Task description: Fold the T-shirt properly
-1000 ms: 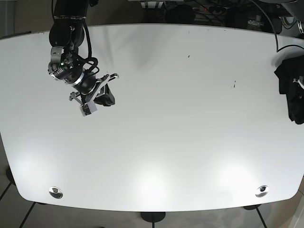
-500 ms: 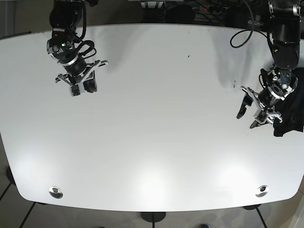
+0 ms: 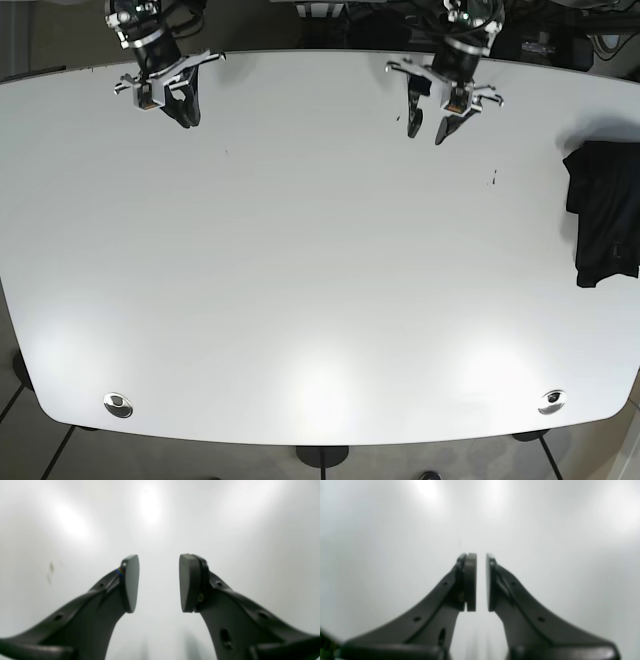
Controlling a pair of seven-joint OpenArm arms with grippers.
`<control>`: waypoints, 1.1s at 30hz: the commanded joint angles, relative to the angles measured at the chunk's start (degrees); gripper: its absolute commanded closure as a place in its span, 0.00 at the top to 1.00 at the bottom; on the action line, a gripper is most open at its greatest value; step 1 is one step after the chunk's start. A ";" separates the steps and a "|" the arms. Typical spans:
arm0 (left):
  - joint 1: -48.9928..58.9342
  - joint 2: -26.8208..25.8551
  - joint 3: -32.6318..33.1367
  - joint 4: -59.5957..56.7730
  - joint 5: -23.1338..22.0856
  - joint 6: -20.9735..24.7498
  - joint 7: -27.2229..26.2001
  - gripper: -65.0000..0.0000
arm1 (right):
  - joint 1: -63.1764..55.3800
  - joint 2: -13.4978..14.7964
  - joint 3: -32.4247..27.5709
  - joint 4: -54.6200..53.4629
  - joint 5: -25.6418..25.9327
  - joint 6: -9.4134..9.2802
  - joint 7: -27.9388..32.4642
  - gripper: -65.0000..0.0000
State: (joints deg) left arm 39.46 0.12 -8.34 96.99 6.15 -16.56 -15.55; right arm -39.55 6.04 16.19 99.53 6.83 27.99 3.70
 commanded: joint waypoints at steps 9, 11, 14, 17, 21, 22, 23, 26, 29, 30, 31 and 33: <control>28.10 3.79 -0.23 -3.32 -0.66 7.90 -9.90 0.35 | -22.65 4.11 0.03 -4.89 14.49 0.36 11.81 0.09; 28.27 3.79 -0.23 -10.88 -0.66 7.90 -9.90 0.35 | -23.44 4.11 -0.23 -11.75 14.58 0.63 11.90 0.09; 23.88 2.74 -0.32 -21.87 -0.66 7.90 -9.90 0.35 | -20.01 4.20 -3.66 -23.61 14.49 0.72 14.71 0.09; 17.55 0.71 -1.99 -33.03 -0.75 7.90 -9.81 0.35 | -14.65 6.48 -9.90 -36.45 14.49 0.10 21.39 0.09; 3.31 -1.66 -7.79 -54.48 -0.66 7.63 -9.81 0.35 | -0.76 7.28 -16.32 -57.81 14.40 0.01 24.38 0.09; -0.47 -3.42 -7.62 -60.64 -0.57 7.63 -9.81 0.35 | 2.67 7.28 -17.72 -62.91 14.49 0.01 24.38 0.09; -2.58 -4.12 -7.62 -64.33 -0.57 7.63 -9.81 0.35 | 4.87 7.28 -18.51 -65.46 14.49 0.01 24.38 0.09; -11.90 -4.82 -7.62 -78.48 -0.39 7.63 -9.81 0.35 | 11.20 7.28 -21.77 -71.79 14.49 -2.36 24.03 0.09; -18.23 -6.05 -7.62 -87.80 -0.31 7.72 -9.72 0.35 | 14.71 7.28 -26.25 -74.43 14.49 -7.46 23.94 0.09; -20.25 -6.05 -7.62 -90.00 -0.31 7.72 -9.72 0.35 | 16.12 7.28 -28.10 -75.75 14.49 -9.22 23.94 0.09; -22.28 -6.05 -7.62 -92.37 -0.31 7.81 -9.64 0.35 | 17.53 7.28 -30.03 -77.42 14.49 -10.71 23.94 0.09; -25.88 -6.05 -7.62 -96.24 -0.22 7.90 -6.03 0.35 | 20.87 6.22 -34.25 -81.28 14.49 -13.97 23.94 0.09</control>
State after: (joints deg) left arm 12.23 -5.85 -15.97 1.13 5.98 -8.78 -18.76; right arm -17.41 11.77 -18.98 17.45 21.10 12.97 26.85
